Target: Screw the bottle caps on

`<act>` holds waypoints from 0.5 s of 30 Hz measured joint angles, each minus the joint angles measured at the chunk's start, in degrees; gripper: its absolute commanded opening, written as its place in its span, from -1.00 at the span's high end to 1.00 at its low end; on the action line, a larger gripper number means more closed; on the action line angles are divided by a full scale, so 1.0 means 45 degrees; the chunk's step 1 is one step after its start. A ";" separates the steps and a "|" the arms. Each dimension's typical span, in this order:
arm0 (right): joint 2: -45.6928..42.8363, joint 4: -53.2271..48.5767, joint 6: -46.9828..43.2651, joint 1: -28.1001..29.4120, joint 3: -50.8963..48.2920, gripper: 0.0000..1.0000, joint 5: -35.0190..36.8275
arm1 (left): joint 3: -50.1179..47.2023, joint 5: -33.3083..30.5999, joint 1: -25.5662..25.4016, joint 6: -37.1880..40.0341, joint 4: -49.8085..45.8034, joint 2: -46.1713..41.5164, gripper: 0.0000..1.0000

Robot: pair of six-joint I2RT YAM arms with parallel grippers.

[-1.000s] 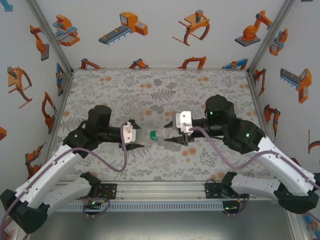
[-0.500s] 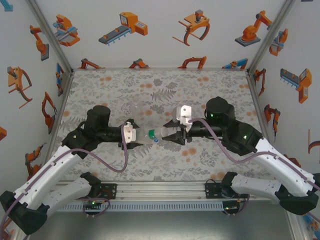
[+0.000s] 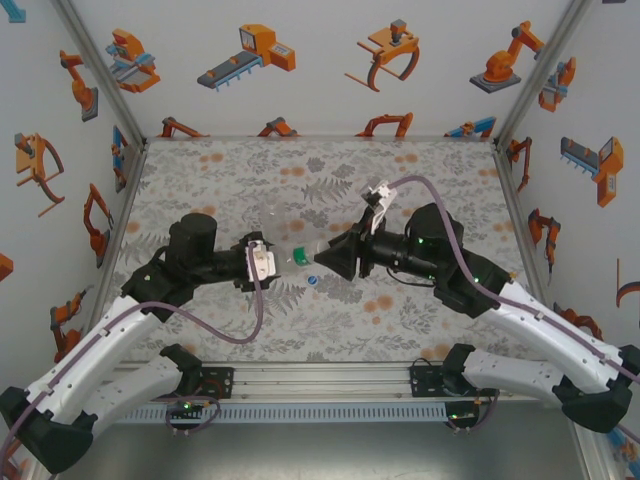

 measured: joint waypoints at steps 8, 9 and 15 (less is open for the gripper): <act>0.0481 -0.0384 0.4153 -0.0015 0.0199 0.69 0.1326 | -0.0029 -0.0525 0.0029 -0.0335 0.0058 0.0141 1.00; 0.0529 -0.0437 0.4410 -0.0019 0.0238 0.68 0.1399 | -0.0029 -0.0563 0.0039 -0.0364 0.0058 0.0141 1.00; 0.0738 -0.0869 0.5037 -0.0024 0.0597 0.33 0.1574 | -0.0029 -0.0646 0.0039 -0.0427 0.0078 0.0141 1.00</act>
